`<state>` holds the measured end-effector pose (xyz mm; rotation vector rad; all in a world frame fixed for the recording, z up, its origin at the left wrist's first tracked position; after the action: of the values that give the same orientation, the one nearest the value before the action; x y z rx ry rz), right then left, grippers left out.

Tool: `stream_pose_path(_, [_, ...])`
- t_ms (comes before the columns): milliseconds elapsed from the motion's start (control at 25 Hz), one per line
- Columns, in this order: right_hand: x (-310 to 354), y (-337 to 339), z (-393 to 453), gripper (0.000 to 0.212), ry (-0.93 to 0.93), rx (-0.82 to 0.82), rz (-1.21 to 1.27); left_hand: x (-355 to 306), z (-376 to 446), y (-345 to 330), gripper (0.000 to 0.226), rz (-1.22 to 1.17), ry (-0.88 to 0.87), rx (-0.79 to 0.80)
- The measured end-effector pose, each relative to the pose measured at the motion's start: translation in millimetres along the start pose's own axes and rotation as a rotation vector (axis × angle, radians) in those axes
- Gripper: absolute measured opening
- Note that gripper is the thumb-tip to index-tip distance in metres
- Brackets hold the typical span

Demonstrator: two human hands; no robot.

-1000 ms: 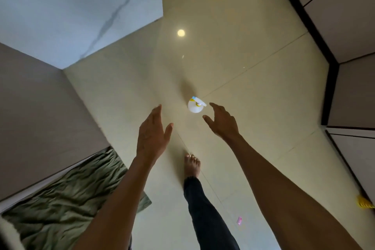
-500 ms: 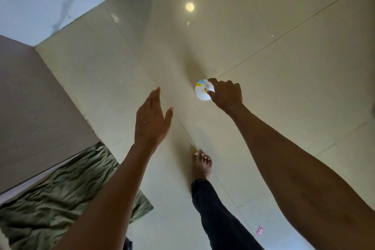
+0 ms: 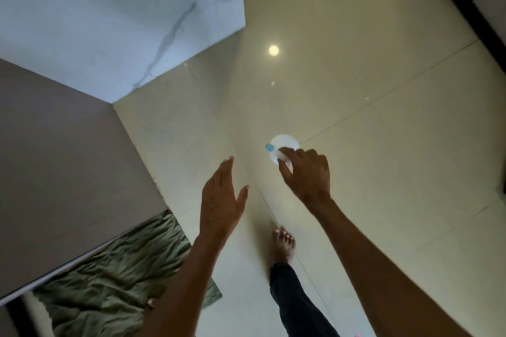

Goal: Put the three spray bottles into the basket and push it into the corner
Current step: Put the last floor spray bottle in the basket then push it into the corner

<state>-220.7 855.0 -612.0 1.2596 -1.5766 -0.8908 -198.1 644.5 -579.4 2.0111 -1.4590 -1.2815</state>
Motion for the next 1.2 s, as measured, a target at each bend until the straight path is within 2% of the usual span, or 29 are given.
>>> stream_pose_path(120, [60,90,-41,0.023,-0.029,-0.054,0.177,-32,-50,65,0.077,-0.009,-0.014,-0.097])
stream_pose_path(240, [127,184,-78,0.025,-0.007,0.005,0.386,-55,-108,143,0.085,-0.062,0.0,-0.194])
stream_pose_path(440, [232,324,-134,0.021,0.213,-0.002,0.56,-45,-215,240,0.115,-0.118,0.087,-0.243])
stream_pose_path(600, [317,396,-180,0.028,0.419,-0.026,0.565,-22,-295,297,0.114,-0.19,0.074,-0.379])
stream_pose_path(880, [485,453,-257,0.05,0.642,-0.067,0.589,47,-426,392,0.105,-0.291,0.022,-0.722])
stream_pose_path(1000, [564,455,-278,0.044,0.741,-0.026,0.526,97,-471,427,0.103,-0.274,0.08,-0.806])
stream_pose_path(1200, [692,453,-303,0.044,0.897,0.036,0.451,189,-541,485,0.099,-0.188,0.252,-0.998])
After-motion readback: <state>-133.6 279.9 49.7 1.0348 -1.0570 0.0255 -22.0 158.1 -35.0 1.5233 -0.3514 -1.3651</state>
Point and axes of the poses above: each hand's wrist, its own z-axis towards the middle knuckle, its own y-axis out of the back of the hand, x = y × z, the point moved 3 cm from there along z, towards the middle knuckle, and after that the axes turned 13 degrees about x, right-handed, at the moved point
